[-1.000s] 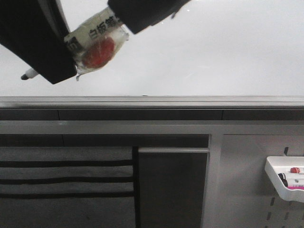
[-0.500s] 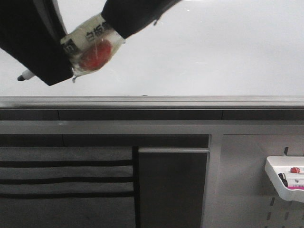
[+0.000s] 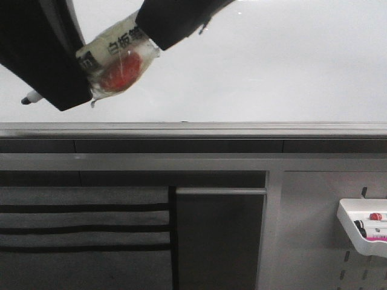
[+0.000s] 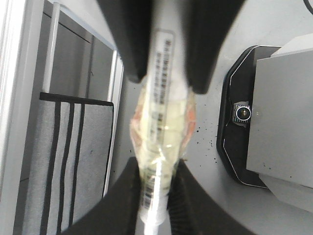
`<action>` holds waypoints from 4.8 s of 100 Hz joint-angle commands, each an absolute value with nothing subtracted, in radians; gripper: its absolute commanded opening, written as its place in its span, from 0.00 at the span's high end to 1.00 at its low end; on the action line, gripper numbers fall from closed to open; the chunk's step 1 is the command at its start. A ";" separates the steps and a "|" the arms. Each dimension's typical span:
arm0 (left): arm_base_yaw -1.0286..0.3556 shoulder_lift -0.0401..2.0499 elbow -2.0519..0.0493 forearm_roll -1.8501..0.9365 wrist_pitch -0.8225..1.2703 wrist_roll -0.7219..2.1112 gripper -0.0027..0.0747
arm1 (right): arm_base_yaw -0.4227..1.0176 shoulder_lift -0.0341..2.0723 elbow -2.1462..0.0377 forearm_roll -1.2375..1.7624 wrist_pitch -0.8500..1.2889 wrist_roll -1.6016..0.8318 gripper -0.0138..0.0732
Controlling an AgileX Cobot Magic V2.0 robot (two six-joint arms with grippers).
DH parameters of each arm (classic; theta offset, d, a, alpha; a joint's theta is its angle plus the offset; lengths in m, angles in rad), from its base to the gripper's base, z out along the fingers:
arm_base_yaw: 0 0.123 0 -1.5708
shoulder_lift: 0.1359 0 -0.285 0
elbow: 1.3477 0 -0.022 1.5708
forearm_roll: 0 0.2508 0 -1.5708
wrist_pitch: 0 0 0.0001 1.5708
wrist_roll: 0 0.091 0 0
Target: Write number 3 on whiteboard
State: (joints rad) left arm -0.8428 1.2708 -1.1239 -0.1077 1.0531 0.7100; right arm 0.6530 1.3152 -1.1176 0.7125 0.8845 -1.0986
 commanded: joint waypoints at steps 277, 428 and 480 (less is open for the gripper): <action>-0.366 0.787 -0.802 0.116 0.666 0.047 0.49 | 0.285 1.419 -1.289 0.339 0.612 -0.389 0.90; -0.366 0.787 -0.802 0.116 0.666 0.047 0.49 | 0.526 1.074 -1.185 0.419 0.911 -0.723 0.90; -0.366 0.787 -0.802 0.103 0.661 0.047 0.49 | 0.526 1.068 -1.181 0.411 0.932 -0.761 0.90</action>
State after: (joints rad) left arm -0.3675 0.7906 -0.7777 0.1173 0.7314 0.0574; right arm 0.5246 1.0824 -1.1551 0.3950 0.9656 -0.7466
